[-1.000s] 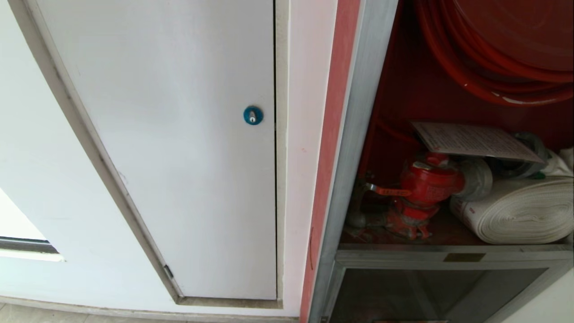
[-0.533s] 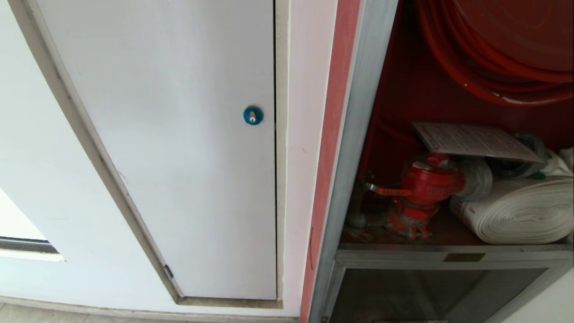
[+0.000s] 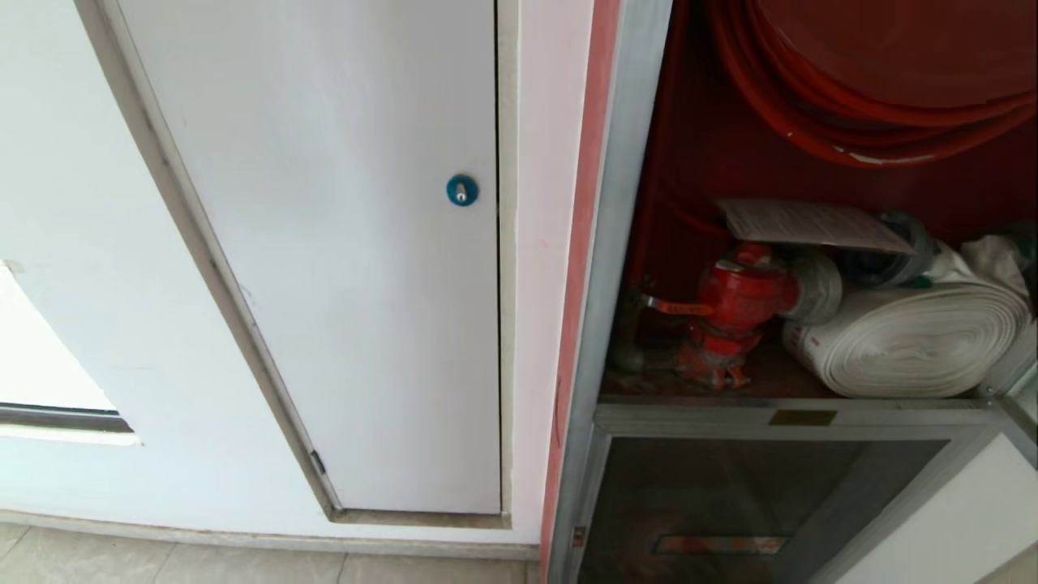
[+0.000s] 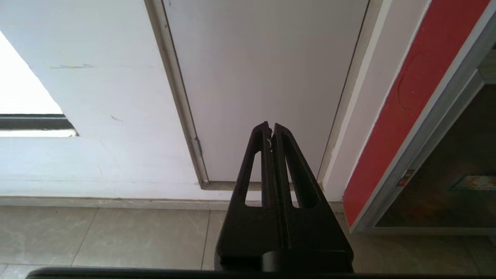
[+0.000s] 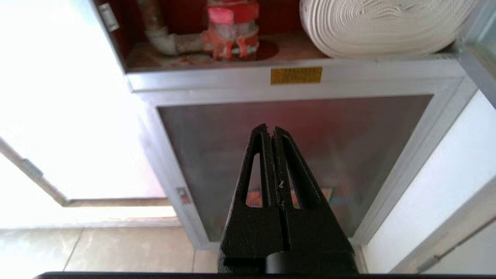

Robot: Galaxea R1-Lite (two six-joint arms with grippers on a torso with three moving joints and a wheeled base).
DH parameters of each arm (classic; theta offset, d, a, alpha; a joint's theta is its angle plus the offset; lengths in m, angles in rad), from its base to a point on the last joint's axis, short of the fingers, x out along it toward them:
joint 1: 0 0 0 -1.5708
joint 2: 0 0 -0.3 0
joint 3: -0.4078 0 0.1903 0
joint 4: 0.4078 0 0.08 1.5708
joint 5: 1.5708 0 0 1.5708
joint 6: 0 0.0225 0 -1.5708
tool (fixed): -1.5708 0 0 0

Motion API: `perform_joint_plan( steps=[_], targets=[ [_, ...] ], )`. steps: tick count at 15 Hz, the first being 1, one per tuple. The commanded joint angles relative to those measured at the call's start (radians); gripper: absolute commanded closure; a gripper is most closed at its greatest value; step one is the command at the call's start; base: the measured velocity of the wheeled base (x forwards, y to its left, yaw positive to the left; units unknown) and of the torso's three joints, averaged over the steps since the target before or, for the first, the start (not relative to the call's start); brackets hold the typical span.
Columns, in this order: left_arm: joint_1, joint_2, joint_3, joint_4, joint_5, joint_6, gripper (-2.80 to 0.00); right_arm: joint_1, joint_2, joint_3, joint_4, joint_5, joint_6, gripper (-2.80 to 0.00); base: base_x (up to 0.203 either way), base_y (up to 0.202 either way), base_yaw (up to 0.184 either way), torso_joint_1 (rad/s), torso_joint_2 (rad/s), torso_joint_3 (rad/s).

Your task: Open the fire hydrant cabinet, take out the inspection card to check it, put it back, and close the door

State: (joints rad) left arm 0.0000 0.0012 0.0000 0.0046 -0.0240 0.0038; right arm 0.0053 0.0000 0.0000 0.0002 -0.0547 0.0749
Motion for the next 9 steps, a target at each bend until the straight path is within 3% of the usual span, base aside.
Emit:
perform_joint_plan(
  steps=[1, 9],
  targets=[
    [0.000, 0.000, 0.000, 0.000, -0.001, -0.001, 0.00, 0.001, 0.000, 0.000, 0.000, -0.001, 0.000, 0.00, -0.194, 0.000, 0.002, -0.001, 0.01, 0.002],
    [0.000, 0.000, 0.000, 0.000, 0.001, -0.002, 0.00, 0.001, 0.000, 0.000, 0.000, -0.001, 0.000, 0.00, -0.196, 0.000, 0.001, 0.001, 0.00, 0.003]
  ],
)
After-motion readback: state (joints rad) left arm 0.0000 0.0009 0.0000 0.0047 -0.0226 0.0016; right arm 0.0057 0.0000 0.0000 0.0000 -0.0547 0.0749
